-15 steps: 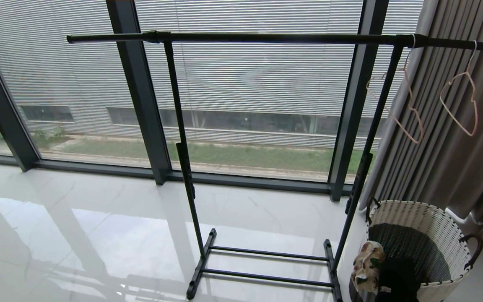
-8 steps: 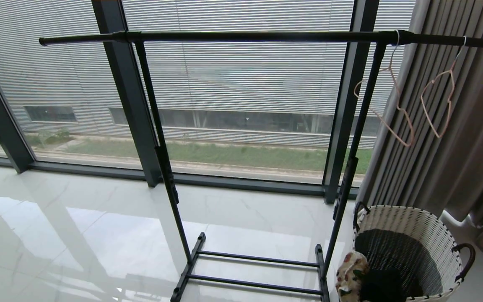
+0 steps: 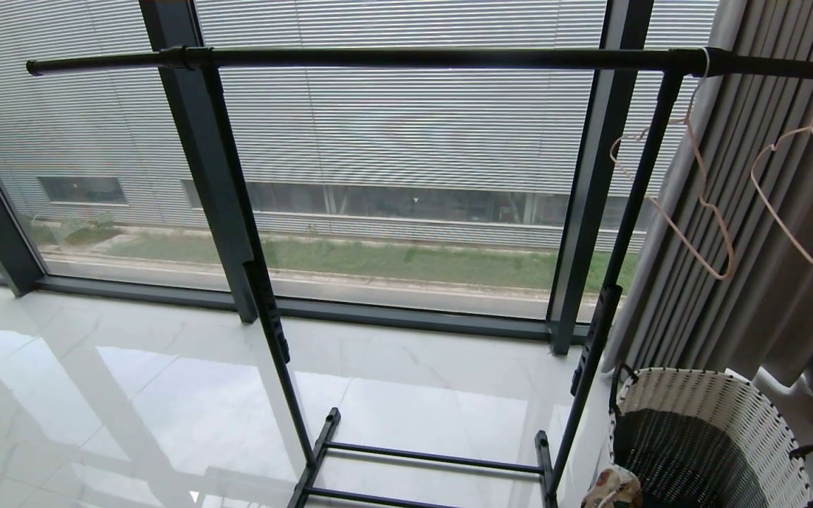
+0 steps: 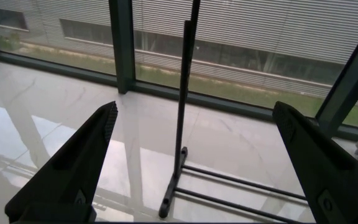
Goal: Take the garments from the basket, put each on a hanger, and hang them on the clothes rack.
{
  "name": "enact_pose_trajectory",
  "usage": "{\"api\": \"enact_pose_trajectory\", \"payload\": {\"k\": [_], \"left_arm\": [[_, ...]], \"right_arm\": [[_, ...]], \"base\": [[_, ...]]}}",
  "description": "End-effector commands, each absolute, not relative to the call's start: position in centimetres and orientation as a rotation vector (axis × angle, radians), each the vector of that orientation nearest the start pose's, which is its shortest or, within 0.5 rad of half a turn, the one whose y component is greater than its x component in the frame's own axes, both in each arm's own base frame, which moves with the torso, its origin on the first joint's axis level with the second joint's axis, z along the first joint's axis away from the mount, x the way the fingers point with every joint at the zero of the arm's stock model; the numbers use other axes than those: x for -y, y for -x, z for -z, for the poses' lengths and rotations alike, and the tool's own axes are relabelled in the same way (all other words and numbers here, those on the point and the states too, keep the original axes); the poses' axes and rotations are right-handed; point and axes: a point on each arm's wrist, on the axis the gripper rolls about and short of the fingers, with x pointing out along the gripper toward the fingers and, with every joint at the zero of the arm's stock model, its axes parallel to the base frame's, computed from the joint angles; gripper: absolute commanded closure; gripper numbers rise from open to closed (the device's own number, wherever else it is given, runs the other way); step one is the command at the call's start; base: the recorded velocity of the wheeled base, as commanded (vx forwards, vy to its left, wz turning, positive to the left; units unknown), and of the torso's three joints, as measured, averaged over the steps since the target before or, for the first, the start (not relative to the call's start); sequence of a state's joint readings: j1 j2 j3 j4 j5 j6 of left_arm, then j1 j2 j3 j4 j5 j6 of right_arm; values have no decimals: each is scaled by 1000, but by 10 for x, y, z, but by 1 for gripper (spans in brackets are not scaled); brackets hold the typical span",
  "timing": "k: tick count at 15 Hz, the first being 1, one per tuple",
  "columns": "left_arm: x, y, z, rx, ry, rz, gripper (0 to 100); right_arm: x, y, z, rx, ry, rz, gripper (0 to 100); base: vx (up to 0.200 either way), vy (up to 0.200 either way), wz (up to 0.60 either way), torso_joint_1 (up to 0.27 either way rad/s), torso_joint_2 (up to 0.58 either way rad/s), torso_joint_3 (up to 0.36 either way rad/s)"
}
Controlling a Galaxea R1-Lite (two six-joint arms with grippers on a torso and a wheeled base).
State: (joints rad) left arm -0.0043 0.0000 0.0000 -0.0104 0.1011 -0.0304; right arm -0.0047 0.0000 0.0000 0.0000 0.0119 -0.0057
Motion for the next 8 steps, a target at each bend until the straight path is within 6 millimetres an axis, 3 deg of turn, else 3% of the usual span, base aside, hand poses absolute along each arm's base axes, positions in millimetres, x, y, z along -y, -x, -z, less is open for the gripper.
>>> {"api": "enact_pose_trajectory", "payload": {"k": [1, 5, 7, 8], "left_arm": [[-2, 23, -77, 14, 60, -98, 0], [-2, 23, -77, 14, 57, -98, 0], [-2, 23, -77, 14, 57, -99, 0], [-2, 23, -77, 12, 34, -96, 0]], "right_arm": [[0, 23, -76, -1, 14, -8, 0], [0, 23, -77, 11, 17, -9, 0], [-1, 29, -104, 107, 6, -53, 0], [0, 27, -139, 82, -13, -120, 0]], "base": [[0, 0, 0, 0, 0, 0], [0, 0, 0, 0, 0, 0], [0, 0, 0, 0, 0, 0], [0, 0, 0, 0, 0, 0]]}}
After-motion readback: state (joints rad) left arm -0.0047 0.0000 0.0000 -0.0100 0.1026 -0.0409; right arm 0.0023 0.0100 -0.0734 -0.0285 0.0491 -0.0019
